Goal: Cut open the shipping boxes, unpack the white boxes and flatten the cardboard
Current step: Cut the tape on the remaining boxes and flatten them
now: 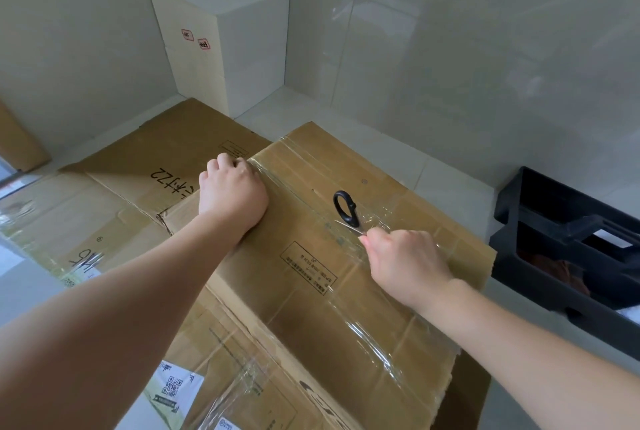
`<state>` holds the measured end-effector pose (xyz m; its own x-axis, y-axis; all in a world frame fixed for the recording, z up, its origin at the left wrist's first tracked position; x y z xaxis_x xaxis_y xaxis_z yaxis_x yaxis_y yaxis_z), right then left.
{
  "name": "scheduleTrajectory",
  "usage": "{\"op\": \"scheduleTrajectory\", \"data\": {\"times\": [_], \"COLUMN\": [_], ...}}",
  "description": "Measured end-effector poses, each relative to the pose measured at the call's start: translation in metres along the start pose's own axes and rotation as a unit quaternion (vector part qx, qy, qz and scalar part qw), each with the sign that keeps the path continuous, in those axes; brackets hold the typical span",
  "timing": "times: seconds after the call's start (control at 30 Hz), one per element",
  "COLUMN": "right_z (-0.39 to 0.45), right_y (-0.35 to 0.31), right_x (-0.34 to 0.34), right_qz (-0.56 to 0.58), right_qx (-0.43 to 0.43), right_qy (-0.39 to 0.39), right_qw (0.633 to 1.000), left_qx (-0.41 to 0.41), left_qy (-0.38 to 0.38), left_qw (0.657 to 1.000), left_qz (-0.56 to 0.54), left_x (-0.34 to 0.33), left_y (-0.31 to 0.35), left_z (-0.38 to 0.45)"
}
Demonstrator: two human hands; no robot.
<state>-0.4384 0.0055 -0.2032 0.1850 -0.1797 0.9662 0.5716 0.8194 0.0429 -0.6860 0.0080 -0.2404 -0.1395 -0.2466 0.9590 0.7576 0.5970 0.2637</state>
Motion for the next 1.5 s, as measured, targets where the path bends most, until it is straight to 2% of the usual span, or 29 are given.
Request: {"op": "scheduleTrajectory", "data": {"times": [0.13, 0.37, 0.57, 0.67, 0.93, 1.2, 1.5], "right_z": [0.005, 0.014, 0.010, 0.004, 0.004, 0.018, 0.049], "right_y": [-0.004, -0.008, 0.011, 0.023, 0.023, -0.002, -0.018], "right_x": [0.000, -0.005, -0.016, -0.021, -0.022, -0.019, -0.025], "right_qz": [-0.012, 0.029, 0.128, 0.163, 0.210, 0.186, 0.183], "right_qx": [-0.003, 0.000, -0.074, -0.113, -0.131, -0.109, -0.079], "right_qy": [0.000, -0.018, -0.167, -0.190, -0.155, -0.106, -0.103], "right_qw": [1.000, 0.999, 0.975, 0.961, 0.956, 0.971, 0.974], "left_qx": [0.000, -0.025, -0.046, -0.044, -0.040, -0.045, -0.034], "left_qy": [-0.012, -0.027, -0.026, -0.023, -0.010, -0.014, -0.017], "left_qw": [1.000, 0.999, 0.998, 0.998, 0.998, 0.998, 0.992], "left_qz": [0.002, -0.021, -0.030, -0.031, -0.039, -0.035, -0.120], "left_x": [0.001, 0.003, 0.005, 0.005, 0.002, 0.002, 0.011], "left_y": [0.000, -0.011, -0.014, -0.015, -0.015, -0.013, -0.021], "left_z": [-0.005, -0.010, -0.014, -0.013, -0.013, -0.016, -0.029]}}
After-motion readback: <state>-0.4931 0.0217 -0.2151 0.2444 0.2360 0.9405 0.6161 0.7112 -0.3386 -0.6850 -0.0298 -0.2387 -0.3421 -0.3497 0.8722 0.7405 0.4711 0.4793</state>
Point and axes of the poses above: each hand's wrist, its own z-axis towards the middle knuckle, its own x-axis out of the back of the hand, y = z × x, the point moved 7 cm from there along z, towards the middle knuckle, and after that the axes turned 7 degrees about x, right-handed, at the moved point
